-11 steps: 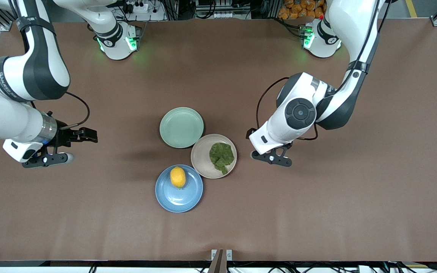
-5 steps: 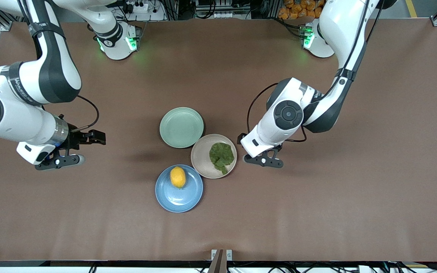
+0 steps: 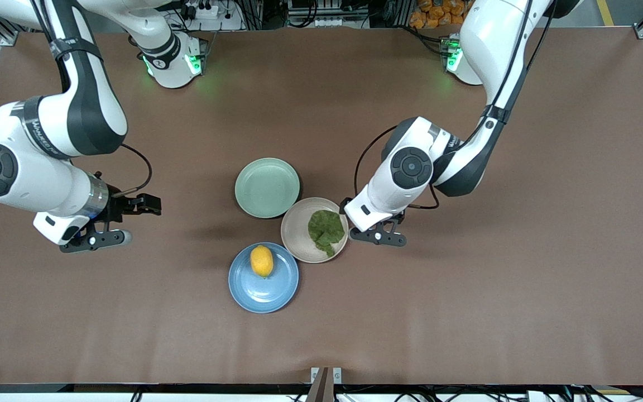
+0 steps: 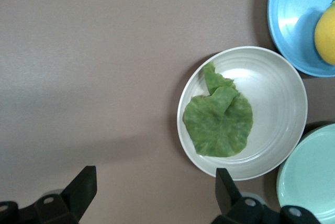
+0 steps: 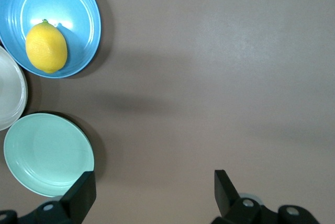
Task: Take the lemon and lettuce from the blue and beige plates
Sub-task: 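Lower the left gripper over the lettuce leaf on the beige plate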
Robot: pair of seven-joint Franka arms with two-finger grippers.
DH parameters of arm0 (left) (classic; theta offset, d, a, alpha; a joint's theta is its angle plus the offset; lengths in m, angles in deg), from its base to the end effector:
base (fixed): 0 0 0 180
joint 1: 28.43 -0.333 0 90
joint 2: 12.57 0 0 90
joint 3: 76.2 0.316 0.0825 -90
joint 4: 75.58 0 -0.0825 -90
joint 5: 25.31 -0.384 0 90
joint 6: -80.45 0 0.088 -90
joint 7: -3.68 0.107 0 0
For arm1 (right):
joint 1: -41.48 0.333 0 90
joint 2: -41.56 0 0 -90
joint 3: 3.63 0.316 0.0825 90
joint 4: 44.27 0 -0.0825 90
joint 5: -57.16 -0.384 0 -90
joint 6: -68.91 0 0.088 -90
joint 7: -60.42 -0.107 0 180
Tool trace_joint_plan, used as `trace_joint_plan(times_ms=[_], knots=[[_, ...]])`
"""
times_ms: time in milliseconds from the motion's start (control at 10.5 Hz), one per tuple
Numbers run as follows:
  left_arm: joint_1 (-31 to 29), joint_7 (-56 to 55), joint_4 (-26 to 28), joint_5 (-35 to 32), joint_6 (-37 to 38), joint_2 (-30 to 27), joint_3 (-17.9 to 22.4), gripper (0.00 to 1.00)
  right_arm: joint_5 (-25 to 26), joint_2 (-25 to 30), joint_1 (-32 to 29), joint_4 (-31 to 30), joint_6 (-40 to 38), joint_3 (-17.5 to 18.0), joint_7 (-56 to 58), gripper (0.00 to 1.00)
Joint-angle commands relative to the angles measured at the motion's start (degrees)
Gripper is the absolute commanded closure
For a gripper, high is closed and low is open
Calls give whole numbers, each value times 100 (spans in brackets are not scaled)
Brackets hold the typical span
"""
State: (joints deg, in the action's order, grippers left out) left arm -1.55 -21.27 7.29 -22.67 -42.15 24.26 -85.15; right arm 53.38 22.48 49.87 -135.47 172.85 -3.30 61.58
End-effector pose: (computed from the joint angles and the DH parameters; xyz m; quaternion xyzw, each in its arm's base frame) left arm 0.5974 -0.4078 0.3200 0.9952 -0.0661 -0.0086 0.0714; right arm 0.6375 0.1029 0.4331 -0.9950 -0.0762 0.0573 0.0288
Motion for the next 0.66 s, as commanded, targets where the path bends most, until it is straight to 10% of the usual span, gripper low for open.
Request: trace_joint_plan(times_ms=[0, 569], knots=[[142, -194, -131, 34, -273, 184, 77, 0, -17, -78, 110, -3, 65, -42, -220, 0], [431, -1133, -139, -396, -625, 448, 139, 0, -17, -227, 303, 6, 258, -42, -713, 0]])
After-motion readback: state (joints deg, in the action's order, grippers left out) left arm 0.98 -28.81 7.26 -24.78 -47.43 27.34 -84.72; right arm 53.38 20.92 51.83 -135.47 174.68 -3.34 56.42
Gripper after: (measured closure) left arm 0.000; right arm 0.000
